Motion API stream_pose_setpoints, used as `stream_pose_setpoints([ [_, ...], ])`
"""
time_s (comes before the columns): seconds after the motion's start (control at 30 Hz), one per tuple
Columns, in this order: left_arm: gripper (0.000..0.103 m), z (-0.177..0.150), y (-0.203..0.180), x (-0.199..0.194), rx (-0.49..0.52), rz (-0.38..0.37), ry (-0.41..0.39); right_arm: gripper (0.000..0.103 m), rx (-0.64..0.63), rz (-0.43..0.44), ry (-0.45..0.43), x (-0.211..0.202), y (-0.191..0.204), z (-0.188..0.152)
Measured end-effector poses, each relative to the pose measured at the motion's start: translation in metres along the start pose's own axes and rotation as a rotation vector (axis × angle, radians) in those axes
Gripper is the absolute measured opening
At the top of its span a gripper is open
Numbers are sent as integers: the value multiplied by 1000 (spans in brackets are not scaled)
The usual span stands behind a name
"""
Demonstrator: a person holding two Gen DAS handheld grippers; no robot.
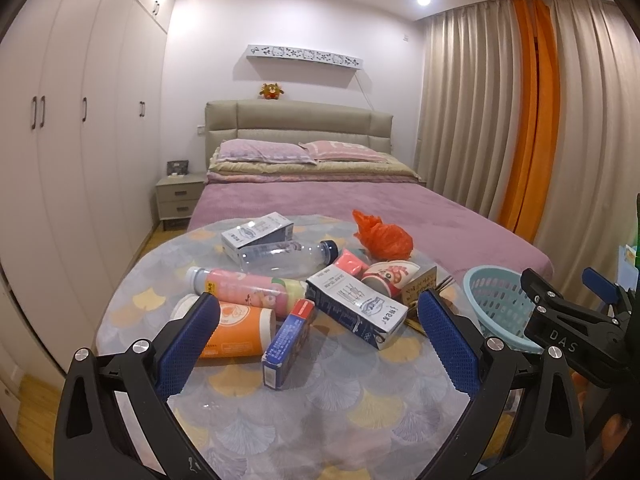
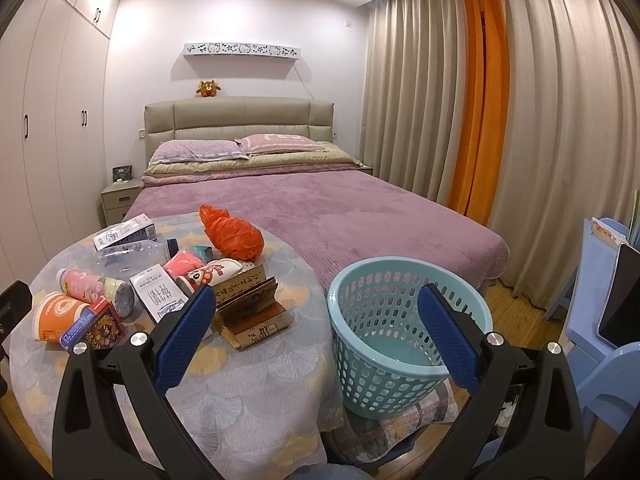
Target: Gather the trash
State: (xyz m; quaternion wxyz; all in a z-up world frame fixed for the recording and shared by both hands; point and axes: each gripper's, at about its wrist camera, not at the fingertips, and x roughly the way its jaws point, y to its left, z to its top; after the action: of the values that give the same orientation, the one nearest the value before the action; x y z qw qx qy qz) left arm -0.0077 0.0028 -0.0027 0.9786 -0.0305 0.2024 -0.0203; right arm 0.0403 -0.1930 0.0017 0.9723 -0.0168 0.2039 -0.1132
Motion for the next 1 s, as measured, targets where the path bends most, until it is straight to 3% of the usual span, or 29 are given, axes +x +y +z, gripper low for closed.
stream_pose_setpoints([
  [1.0,96,-5,2,1,-4,-11,8,96,22,13,34,6,-1,-4],
])
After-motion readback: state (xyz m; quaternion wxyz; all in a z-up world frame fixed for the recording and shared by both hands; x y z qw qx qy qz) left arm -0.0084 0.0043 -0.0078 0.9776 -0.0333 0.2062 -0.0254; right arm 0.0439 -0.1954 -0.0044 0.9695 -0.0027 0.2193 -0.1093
